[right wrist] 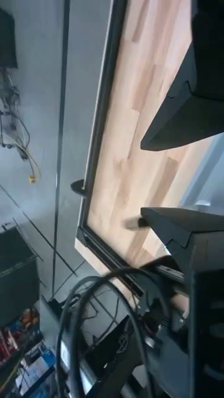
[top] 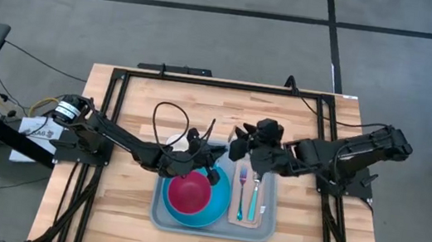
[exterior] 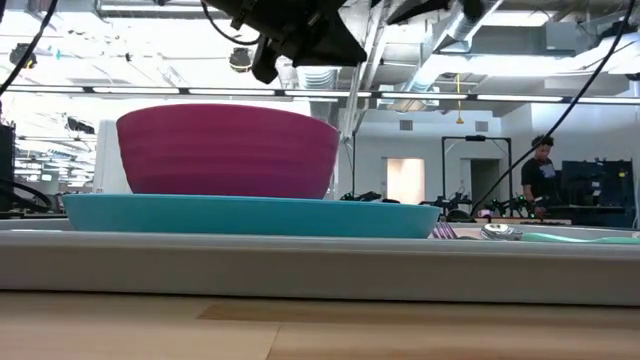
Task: Set up tray
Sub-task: Put the blue patterned knife on the gray napkin to the right of the purple fork
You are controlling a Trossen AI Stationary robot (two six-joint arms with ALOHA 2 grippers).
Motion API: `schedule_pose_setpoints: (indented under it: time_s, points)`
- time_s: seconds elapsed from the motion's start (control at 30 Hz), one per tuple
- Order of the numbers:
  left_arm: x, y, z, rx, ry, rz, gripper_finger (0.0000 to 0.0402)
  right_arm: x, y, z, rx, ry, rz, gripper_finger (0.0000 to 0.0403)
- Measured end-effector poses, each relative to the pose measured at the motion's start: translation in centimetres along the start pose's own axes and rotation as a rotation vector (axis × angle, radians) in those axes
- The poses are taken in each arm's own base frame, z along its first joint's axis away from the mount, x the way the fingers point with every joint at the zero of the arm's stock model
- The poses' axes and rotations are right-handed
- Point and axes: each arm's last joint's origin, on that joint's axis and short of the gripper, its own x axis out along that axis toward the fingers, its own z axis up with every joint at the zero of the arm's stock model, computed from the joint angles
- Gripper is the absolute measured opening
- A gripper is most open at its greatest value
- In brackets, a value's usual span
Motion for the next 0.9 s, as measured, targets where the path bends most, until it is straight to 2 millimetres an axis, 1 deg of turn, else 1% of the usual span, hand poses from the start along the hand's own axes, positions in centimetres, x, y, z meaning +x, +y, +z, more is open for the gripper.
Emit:
schedule_pose_setpoints:
  time_s: [0.07,0.17,0.33,0.53,0.63,0.77,0.9]
  points:
    - [0.0,0.0,0.1,0.015,-0.003,0.012,0.0006,0.3,0.2,0.4,-0.011,0.007,0.029,0.0153]
    - [0.0,0.1,0.0,0.031,-0.002,0.040,0.0006,0.3,0.7,0.7,-0.041,-0.013,0.067,0.0152]
    - [0.1,0.2,-0.1,0.046,0.011,0.055,0.0006,0.4,0.8,1.0,-0.077,-0.037,0.067,0.0152]
    - [0.2,0.7,-0.2,0.061,0.001,0.148,0.0006,0.0,0.7,0.6,-0.112,-0.038,0.048,0.0152]
    - [0.4,1.0,-0.2,0.034,0.001,0.162,0.0006,-0.3,0.8,0.5,-0.114,-0.063,0.037,0.0152]
    - [0.7,1.2,0.0,0.018,0.000,0.153,0.0006,-0.3,0.8,0.5,-0.121,-0.063,0.038,0.0152]
    - [1.1,1.3,0.2,-0.015,0.008,0.074,0.0006,0.2,0.6,0.9,-0.101,-0.071,0.026,0.0152]
